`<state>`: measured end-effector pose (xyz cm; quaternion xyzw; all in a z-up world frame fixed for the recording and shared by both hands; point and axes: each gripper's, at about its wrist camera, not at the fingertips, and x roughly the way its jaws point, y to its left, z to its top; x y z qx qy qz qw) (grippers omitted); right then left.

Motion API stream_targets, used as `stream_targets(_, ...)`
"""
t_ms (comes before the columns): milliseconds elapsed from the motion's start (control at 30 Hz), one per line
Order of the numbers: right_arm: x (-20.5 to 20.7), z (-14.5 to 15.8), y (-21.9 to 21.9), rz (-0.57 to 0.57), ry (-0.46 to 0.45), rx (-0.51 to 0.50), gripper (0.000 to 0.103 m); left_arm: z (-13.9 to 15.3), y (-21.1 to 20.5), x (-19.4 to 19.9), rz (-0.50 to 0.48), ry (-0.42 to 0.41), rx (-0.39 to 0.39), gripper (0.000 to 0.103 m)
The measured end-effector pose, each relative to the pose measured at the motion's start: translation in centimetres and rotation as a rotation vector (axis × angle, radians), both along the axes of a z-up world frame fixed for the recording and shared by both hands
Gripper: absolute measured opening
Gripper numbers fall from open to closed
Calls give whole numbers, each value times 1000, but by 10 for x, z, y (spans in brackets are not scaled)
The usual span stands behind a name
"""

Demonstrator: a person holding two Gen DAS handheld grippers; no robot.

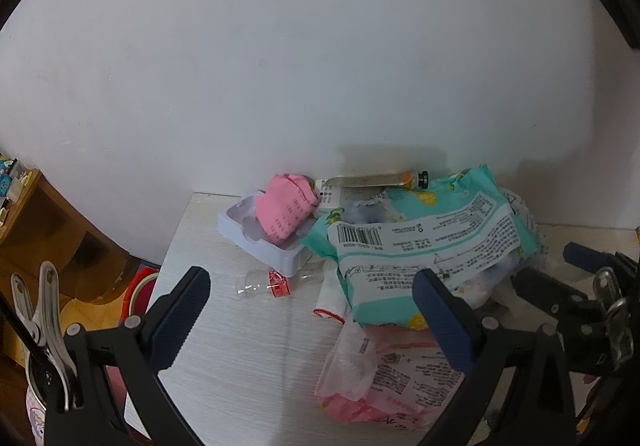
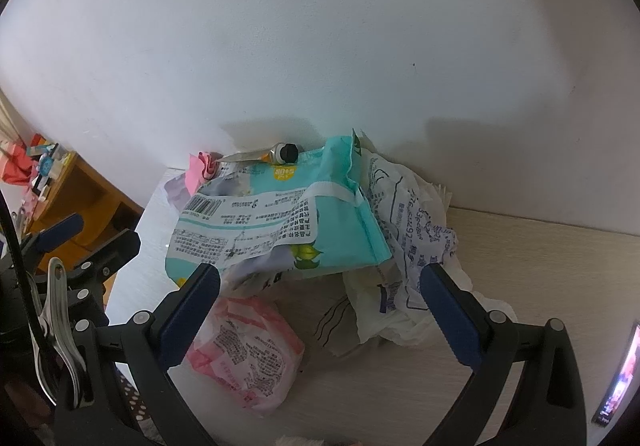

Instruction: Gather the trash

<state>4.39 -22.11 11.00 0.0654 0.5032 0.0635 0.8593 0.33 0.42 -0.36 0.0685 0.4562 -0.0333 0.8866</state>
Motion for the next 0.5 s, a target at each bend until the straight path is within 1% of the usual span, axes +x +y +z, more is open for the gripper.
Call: stream_targets(500,1,0,0,2,5,0,102,-3,0,0,3,10,2,103)
